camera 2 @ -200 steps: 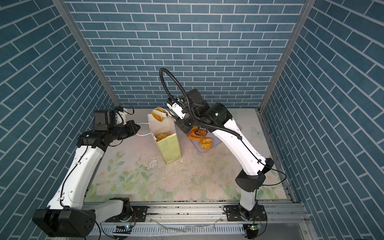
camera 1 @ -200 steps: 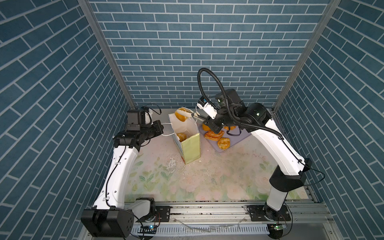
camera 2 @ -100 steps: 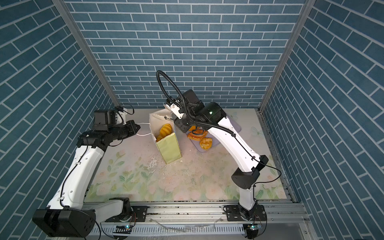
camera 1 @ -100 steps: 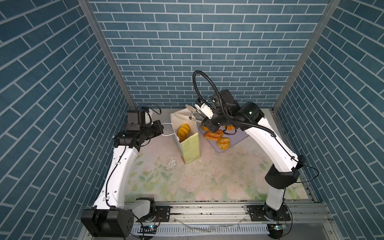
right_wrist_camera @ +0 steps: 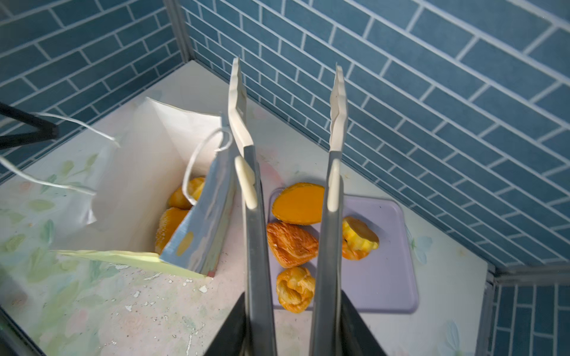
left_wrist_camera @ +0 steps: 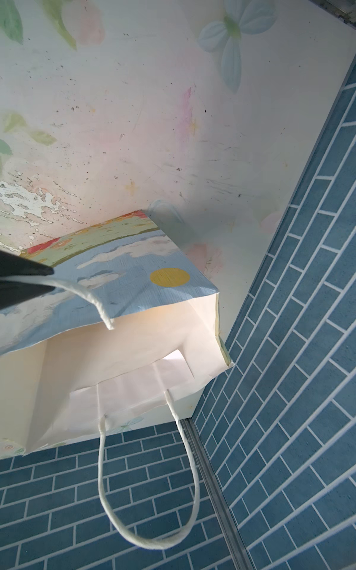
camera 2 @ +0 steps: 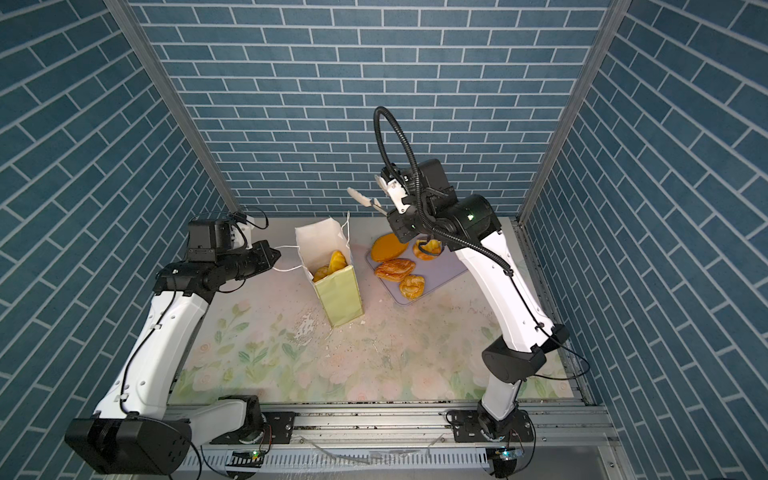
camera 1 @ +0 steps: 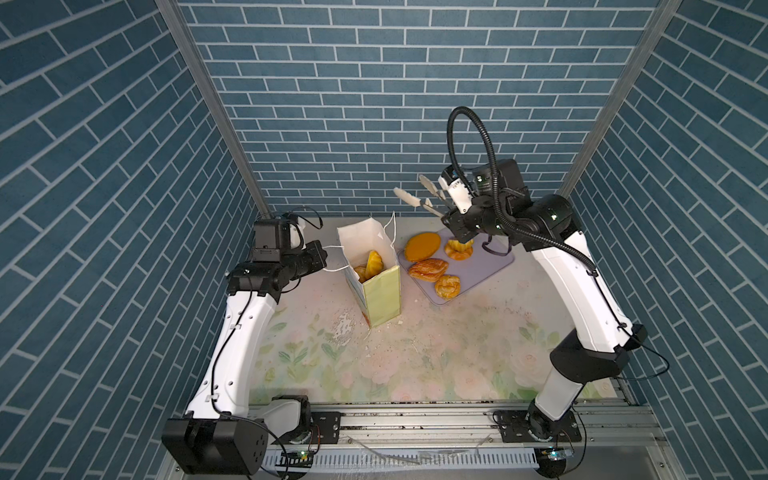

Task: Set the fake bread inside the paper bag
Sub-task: 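Move the empty tongs back over the bread tray, then lower the tongs and pinch the yellow-topped round bun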

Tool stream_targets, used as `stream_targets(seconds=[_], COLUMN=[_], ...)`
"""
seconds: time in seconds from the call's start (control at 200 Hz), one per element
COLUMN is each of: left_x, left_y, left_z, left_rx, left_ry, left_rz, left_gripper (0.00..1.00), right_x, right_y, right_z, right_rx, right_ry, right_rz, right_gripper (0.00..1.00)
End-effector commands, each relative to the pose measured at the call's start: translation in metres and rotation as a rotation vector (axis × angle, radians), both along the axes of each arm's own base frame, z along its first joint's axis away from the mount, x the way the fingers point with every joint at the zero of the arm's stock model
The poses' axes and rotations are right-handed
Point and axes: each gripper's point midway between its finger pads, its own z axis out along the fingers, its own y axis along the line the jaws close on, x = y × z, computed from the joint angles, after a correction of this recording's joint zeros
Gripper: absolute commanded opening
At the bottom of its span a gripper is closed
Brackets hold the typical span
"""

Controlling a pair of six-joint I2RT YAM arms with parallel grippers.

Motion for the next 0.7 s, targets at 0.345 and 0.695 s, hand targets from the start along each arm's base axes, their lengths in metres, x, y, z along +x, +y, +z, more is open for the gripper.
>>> stream_targets(seconds=[0.345, 0.695], left_x=[0.006, 0.004], left_y=[0.0, 0.002], left_z=[0.008, 0.004], left_rx=[-0.001, 0.011], left_ry=[-0.028, -0.016], left_rz=[-0.01, 0.001], left_gripper=[0.08, 0.08], right_x=[0.024, 0.076], right_y=[-0.102, -0.118], right_z=[-0.108, -0.178], right_rx=[-0.011, -0.082], right_ry=[0.246, 0.348], right_rz=[-0.383, -0.463], right_gripper=[0.43, 0.44])
